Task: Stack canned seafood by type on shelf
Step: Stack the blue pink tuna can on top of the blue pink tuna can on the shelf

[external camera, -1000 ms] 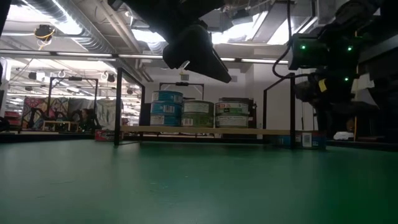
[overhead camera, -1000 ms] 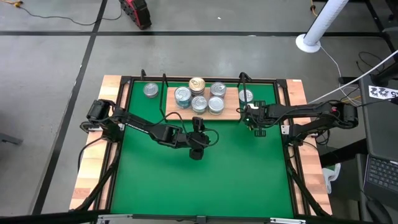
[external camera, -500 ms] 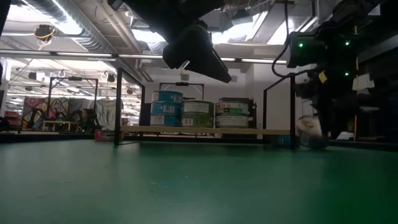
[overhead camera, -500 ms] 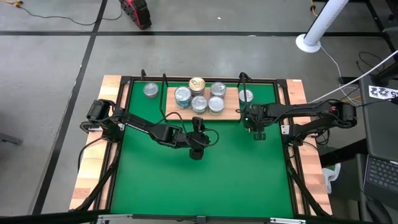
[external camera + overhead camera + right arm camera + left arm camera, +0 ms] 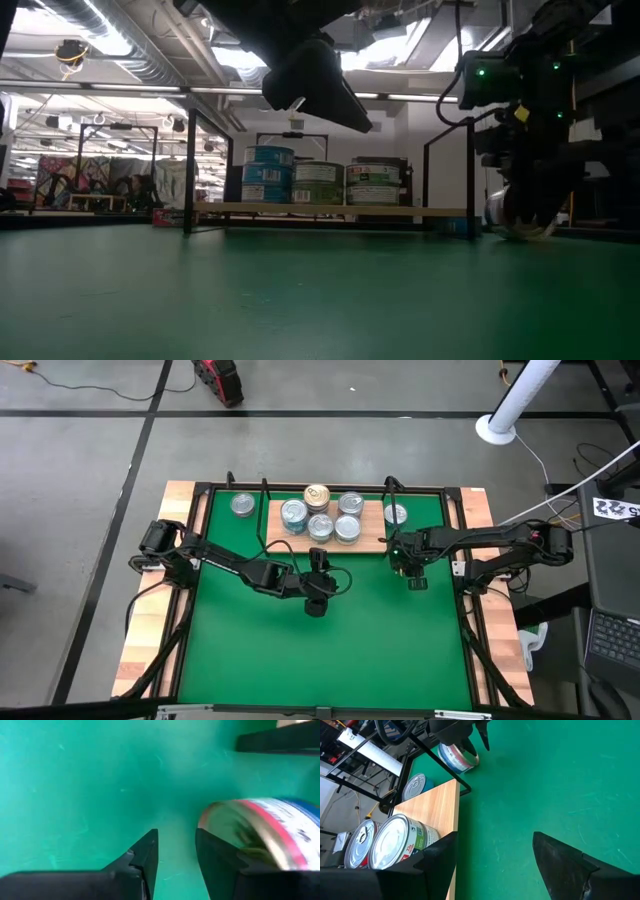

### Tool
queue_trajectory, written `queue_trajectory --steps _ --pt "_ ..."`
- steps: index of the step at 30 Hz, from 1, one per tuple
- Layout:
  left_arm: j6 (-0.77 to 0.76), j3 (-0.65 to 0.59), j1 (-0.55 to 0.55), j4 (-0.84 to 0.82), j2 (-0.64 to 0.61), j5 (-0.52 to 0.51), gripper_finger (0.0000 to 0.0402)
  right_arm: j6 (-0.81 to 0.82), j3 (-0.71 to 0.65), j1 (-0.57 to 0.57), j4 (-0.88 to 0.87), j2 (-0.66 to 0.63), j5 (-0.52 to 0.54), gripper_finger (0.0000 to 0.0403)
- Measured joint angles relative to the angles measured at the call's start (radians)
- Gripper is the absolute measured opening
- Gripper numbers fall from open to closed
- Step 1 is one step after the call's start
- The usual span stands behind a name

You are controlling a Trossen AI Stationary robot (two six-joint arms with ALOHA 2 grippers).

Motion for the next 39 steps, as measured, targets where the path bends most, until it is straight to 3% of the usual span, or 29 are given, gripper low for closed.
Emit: queue_trajectory --steps 10,18,23,30,34,39 --pt "0.0 0.0 0.0 0.0 0.0 0.0 0.0253 -0.008 0.048 0.0 -0.098 -0.001 -0.055 0.0131" --pt "0.0 0.0 0.0 0.0 0.0 0.0 0.0253 0.183 0.154 0.0 -0.277 -0.002 -0.223 0.0131" --pt "0.0 0.0 0.0 0.0 0.0 0.0 0.0253 0.243 0.209 0.0 -0.394 -0.002 -0.228 0.0131" --pt "0.0 0.0 0.0 0.0 0.0 0.0 0.0253 0.321 0.213 -0.001 -0.398 -0.002 -0.206 0.0132" --pt "0.0 0.0 0.0 0.0 0.0 0.0 0.0253 0.365 0.213 -0.001 -0.408 -0.002 -0.181 0.0155" --pt "0.0 0.0 0.0 0.0 0.0 0.0 0.0253 0.38 0.213 -0.001 -0.426 -0.002 -0.141 0.0222"
